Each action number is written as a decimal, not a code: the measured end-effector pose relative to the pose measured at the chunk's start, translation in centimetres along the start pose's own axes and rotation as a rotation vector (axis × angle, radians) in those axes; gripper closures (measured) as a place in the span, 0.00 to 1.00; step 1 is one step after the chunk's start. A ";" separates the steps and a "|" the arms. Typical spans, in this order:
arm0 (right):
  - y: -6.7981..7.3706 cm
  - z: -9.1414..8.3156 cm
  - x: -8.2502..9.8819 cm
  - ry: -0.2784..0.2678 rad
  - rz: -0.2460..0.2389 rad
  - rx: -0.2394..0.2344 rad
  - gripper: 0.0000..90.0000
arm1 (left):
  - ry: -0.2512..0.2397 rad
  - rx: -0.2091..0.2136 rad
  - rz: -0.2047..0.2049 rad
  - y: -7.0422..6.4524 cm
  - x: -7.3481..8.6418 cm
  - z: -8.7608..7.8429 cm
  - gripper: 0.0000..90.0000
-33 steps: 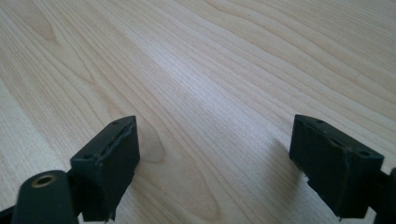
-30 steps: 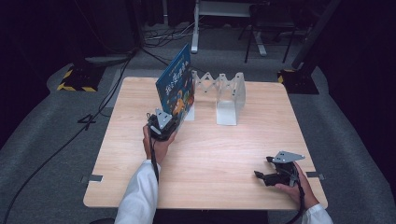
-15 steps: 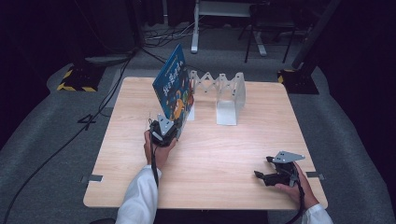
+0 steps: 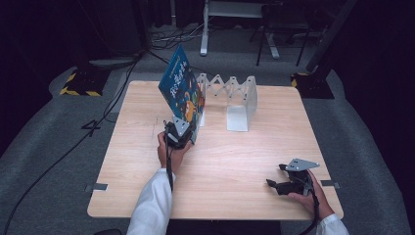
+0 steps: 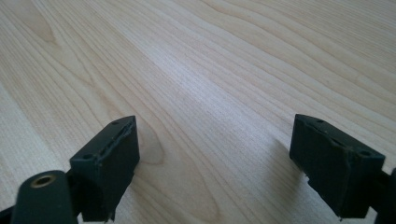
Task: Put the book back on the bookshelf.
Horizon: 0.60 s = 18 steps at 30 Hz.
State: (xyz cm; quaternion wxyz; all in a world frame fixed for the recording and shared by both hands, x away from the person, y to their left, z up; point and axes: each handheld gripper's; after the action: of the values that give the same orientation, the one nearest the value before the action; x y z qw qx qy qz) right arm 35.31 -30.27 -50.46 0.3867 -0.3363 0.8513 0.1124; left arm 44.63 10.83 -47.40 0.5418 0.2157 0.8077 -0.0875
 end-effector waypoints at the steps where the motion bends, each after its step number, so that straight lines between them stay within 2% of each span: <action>1: 0.0 0.0 0.0 0.000 0.000 0.000 0.18 | 0.003 -0.005 0.005 -0.1 0.0 0.0 0.76; 6: 0.0 0.0 0.0 -0.002 0.000 -0.001 0.18 | 0.007 0.001 0.002 -0.2 0.0 -0.1 0.74; 14: 0.0 0.0 0.0 -0.003 -0.001 -0.002 0.18 | 0.038 0.002 0.059 -0.6 0.0 -0.5 0.68; 18: 0.0 0.0 0.0 -0.003 -0.001 -0.002 0.18 | 0.042 0.004 0.054 -0.7 0.0 -0.6 0.68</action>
State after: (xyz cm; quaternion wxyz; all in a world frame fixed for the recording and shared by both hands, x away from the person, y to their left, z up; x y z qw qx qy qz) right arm 35.32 -30.29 -50.49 0.3878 -0.3369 0.8504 0.1135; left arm 43.81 10.42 -47.26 0.5266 0.2402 0.8125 -0.0702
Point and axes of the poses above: each handheld gripper's, and its own axes: z roughly forward along the jaws, x roughly out of its underside, y roughly to its left, and after that the axes turned 5 degrees about x, right-handed
